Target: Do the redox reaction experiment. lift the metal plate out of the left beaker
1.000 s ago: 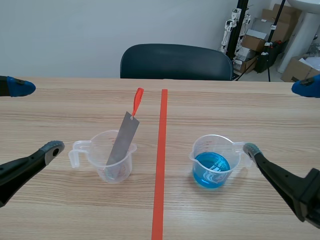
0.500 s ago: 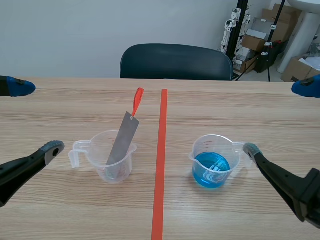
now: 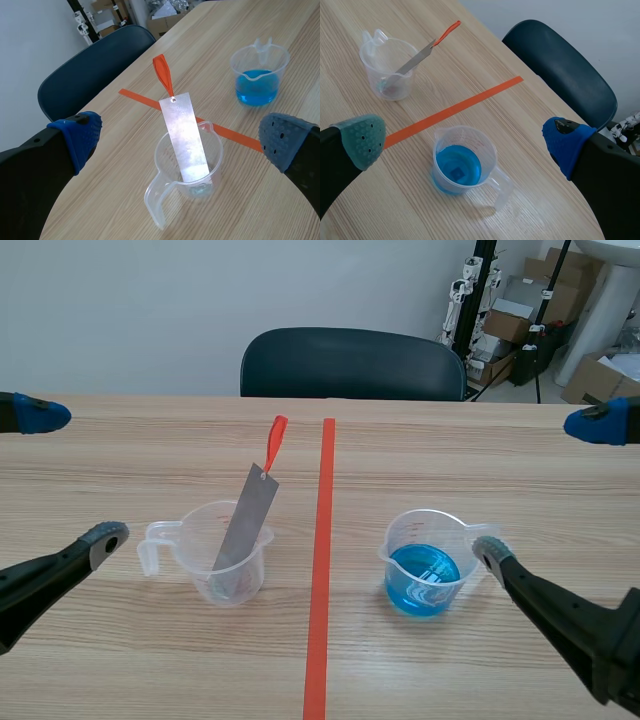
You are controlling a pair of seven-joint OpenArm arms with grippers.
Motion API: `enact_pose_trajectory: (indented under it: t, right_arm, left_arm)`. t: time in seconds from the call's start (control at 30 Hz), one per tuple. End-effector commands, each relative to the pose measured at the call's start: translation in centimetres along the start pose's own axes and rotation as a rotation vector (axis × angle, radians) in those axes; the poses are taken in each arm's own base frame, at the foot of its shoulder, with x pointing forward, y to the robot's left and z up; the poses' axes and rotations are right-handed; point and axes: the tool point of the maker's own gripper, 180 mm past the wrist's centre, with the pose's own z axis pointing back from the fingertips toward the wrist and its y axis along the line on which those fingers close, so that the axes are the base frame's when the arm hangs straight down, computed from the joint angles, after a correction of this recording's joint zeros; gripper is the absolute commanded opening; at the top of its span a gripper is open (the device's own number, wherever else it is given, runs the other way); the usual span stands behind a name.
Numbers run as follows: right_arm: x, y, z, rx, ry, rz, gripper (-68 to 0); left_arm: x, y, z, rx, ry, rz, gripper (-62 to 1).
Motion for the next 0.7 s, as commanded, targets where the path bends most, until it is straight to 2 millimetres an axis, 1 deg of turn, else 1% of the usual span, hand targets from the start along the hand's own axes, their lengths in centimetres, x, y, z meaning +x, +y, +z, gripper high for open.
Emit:
enact_pose_trajectory:
  t: [0.0, 0.1, 0.27, 0.4, 0.53, 0.6, 0.67]
  right_arm:
    - [0.7, -0.4, 0.0, -0.015, -0.027, -0.013, -0.8]
    - [1.0, -0.4, -0.1, -0.002, -0.043, -0.029, -0.8]
    - [1.3, -0.8, -0.7, -0.011, -0.052, -0.069, -0.8]
    - [1.0, -0.4, -1.6, 0.013, -0.027, -0.100, -0.8]
    - [1.0, -0.2, -2.5, 0.026, -0.018, -0.129, -0.8]
    - [1.4, 0.0, -2.8, 0.037, -0.033, -0.147, -0.8]
    - [1.9, 0.4, -3.1, 0.064, -0.051, -0.170, -0.8]
  left_arm:
    - [0.8, 0.2, -0.1, 0.013, -0.033, 0.003, 1.4]
    - [0.6, 0.1, -0.1, 0.014, -0.026, 0.007, 1.4]
    - [-0.5, -0.8, 0.3, 0.026, 0.007, 0.055, 1.4]
    - [-2.1, -1.6, 1.2, 0.076, 0.042, 0.118, 1.4]
    - [-4.8, -2.0, 3.4, 0.175, 0.101, 0.202, 1.4]
    - [-6.0, -2.0, 4.9, 0.239, 0.118, 0.233, 1.4]
    - [-7.0, -2.6, 6.6, 0.280, 0.129, 0.239, 1.4]
